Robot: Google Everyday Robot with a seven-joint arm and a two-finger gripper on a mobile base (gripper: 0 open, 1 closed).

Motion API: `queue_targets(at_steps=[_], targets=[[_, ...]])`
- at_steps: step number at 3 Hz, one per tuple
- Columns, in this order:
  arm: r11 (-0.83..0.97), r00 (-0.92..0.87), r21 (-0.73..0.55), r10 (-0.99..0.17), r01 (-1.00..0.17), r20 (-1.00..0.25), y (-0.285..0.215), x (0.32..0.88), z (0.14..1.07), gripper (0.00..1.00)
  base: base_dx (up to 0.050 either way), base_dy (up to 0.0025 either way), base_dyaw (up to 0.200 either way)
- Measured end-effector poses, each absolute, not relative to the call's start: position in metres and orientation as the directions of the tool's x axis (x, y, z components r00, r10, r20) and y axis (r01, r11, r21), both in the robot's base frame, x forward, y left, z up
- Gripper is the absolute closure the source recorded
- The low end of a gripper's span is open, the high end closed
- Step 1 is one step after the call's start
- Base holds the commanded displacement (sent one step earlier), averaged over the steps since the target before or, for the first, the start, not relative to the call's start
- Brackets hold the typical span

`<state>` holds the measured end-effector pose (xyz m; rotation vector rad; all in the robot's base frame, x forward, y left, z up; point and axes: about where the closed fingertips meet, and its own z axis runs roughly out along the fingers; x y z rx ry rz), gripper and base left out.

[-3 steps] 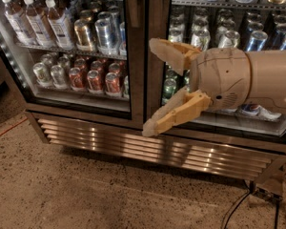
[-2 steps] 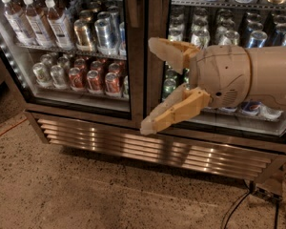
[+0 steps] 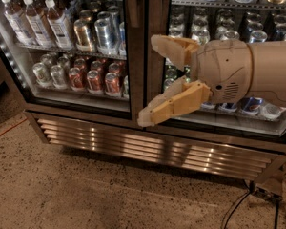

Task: Open left fridge door

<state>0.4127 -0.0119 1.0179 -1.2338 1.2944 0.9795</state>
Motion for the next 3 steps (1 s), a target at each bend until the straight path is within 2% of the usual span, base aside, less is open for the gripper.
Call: queue_targets(at_steps=[2,3], targets=[[0.141,-0.002,-0.018,-0.141,-0.990,-0.990,-0.020,0.421,0.989,0.00,0.000,0.00000,0.000],[0.141,-0.002,-0.018,-0.141,-0.990,-0.990,-0.020,0.421,0.989,0.00,0.000,0.00000,0.000]])
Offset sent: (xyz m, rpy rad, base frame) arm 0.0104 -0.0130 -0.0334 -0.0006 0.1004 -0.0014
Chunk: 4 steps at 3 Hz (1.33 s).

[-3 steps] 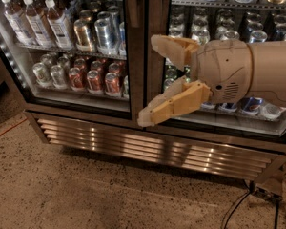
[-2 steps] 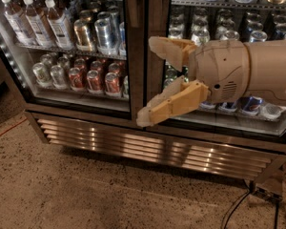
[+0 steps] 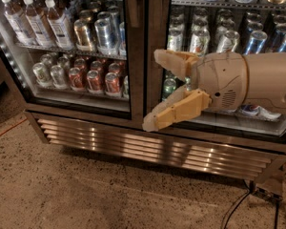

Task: Open left fridge door

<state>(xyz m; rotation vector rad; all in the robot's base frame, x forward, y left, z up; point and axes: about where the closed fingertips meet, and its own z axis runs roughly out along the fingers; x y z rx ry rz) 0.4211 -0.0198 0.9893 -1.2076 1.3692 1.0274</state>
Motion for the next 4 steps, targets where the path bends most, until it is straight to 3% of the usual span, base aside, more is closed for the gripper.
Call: queue_targets(at_steps=[2,4], targets=[[0.060,0.012,-0.012,-0.010,-0.998,-1.000,-0.0114,0.4160,0.9961,0.00,0.000,0.00000,0.000],[0.060,0.012,-0.012,-0.010,-0.998,-1.000,-0.0114,0.4160,0.9961,0.00,0.050,-0.00002,0.001]])
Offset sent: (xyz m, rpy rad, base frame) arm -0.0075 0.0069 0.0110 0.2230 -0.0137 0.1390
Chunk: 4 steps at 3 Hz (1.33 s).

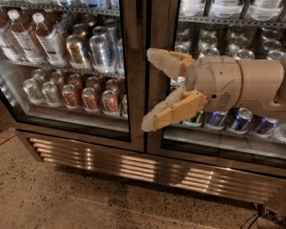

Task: Open left fridge door

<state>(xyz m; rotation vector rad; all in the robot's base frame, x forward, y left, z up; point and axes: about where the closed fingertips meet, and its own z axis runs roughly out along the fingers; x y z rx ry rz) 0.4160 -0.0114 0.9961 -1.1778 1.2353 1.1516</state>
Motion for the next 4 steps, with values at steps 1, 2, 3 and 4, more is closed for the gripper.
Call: queue_targets(at_steps=[1,2,3,4], targets=[[0.060,0.012,-0.012,-0.010,-0.998,-1.000,-0.011,0.416,0.996,0.00,0.050,0.00008,0.000],[0.060,0.012,-0.012,-0.010,-0.998,-1.000,-0.011,0.416,0.996,0.00,0.050,-0.00001,0.000],[0.060,0.011,-0.012,-0.010,-0.998,-1.000,-0.011,0.416,0.996,0.00,0.000,0.00000,0.000],[0.085,-0.015,0.015,0.005,-0.996,-1.000,-0.011,0.420,1.015,0.00,0.000,0.00000,0.000]])
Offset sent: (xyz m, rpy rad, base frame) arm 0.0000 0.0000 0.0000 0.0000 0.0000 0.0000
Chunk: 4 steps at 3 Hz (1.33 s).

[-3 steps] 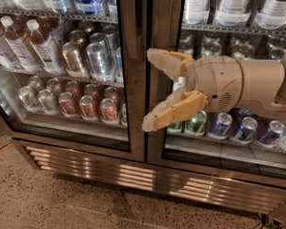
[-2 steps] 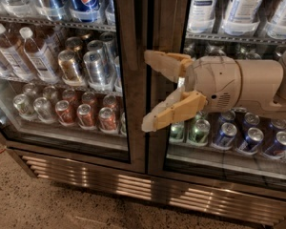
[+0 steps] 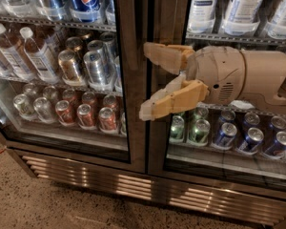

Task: Open left fridge door

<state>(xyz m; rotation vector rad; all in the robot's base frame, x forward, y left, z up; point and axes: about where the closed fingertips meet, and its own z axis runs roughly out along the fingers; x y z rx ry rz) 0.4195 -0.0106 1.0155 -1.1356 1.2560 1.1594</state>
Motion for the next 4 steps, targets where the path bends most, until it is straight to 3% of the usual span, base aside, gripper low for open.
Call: queue_targets(at_steps=[3,4], targets=[[0.130,0.036,-0.032,0.032,-0.991,-0.999,0.009,0.414,1.026,0.00,0.000,0.00000,0.000],[0.130,0.036,-0.032,0.032,-0.991,-0.999,0.009,0.414,1.026,0.00,0.000,0.00000,0.198]])
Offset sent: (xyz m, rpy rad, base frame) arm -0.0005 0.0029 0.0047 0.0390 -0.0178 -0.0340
